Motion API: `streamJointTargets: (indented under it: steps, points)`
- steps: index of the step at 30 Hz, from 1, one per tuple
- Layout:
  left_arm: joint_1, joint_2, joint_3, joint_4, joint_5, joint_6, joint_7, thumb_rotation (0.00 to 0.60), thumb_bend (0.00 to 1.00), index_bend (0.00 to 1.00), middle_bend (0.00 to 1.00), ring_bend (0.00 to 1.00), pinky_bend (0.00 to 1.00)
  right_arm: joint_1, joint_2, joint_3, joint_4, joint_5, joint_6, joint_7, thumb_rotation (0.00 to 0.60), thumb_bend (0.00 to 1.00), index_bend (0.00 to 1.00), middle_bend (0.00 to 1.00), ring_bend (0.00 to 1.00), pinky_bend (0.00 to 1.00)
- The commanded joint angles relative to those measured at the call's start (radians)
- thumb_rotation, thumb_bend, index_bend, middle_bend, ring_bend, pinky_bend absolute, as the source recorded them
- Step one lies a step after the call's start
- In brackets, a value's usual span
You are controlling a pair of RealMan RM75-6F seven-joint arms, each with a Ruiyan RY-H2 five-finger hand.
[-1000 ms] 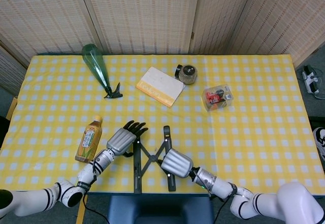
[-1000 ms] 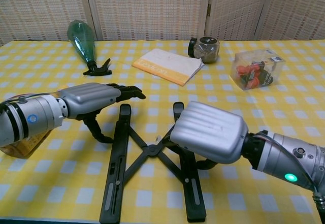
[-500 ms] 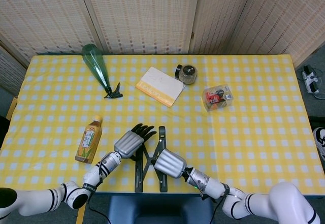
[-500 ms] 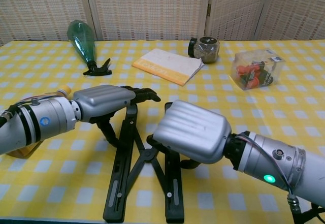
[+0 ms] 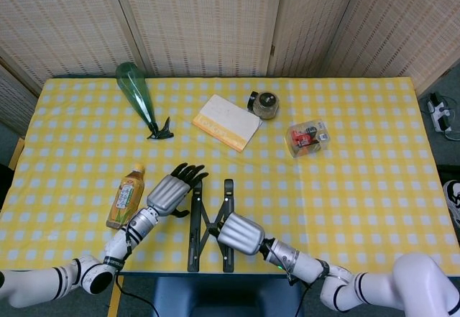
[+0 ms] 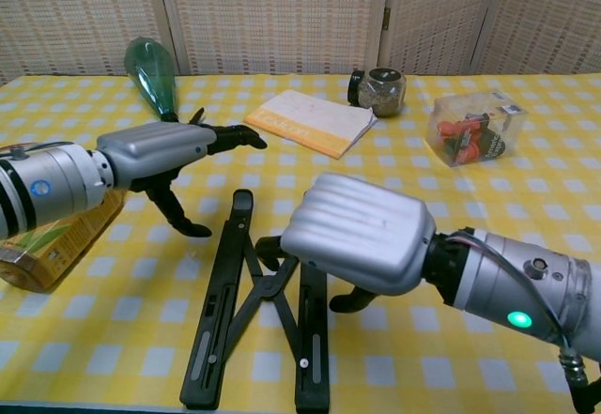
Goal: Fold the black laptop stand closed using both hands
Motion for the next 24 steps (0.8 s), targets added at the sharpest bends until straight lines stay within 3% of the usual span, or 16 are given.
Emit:
streamJointTargets:
  steps: [1,3,6,9,16,24]
  points:
    - [0.015,0.035,-0.004,-0.026,-0.002,0.015,-0.021,0.6,0.21,0.0,0.0,0.0,0.0,0.081,0.131,0.023,-0.196,0.093,-0.214,-0.002,0.6,0.13,0.15,0.4,0.53,0.62]
    - [0.022,0.051,-0.001,-0.036,-0.001,0.02,-0.028,0.6,0.21,0.0,0.0,0.0,0.0,0.133,0.187,0.047,-0.275,0.164,-0.349,-0.028,0.6,0.13,0.03,0.24,0.37,0.41]
    - [0.029,0.067,0.006,-0.046,-0.002,0.021,-0.032,0.6,0.21,0.0,0.0,0.0,0.0,0.198,0.23,0.086,-0.331,0.281,-0.504,-0.102,0.6,0.13,0.0,0.05,0.17,0.19]
    - [0.034,0.074,0.009,-0.05,-0.005,0.022,-0.036,0.6,0.21,0.0,0.0,0.0,0.0,0.243,0.233,0.108,-0.342,0.37,-0.577,-0.184,0.6,0.13,0.0,0.0,0.05,0.06]
    - [0.047,0.082,0.015,-0.043,-0.008,0.024,-0.064,0.6,0.2,0.0,0.0,0.0,0.0,0.334,0.192,0.101,-0.328,0.55,-0.604,-0.355,0.6,0.13,0.0,0.0,0.0,0.0]
    - [0.054,0.086,0.018,-0.018,-0.014,0.014,-0.096,0.6,0.2,0.0,0.0,0.0,0.0,0.418,0.155,0.065,-0.32,0.69,-0.576,-0.42,0.6,0.13,0.0,0.0,0.0,0.0]
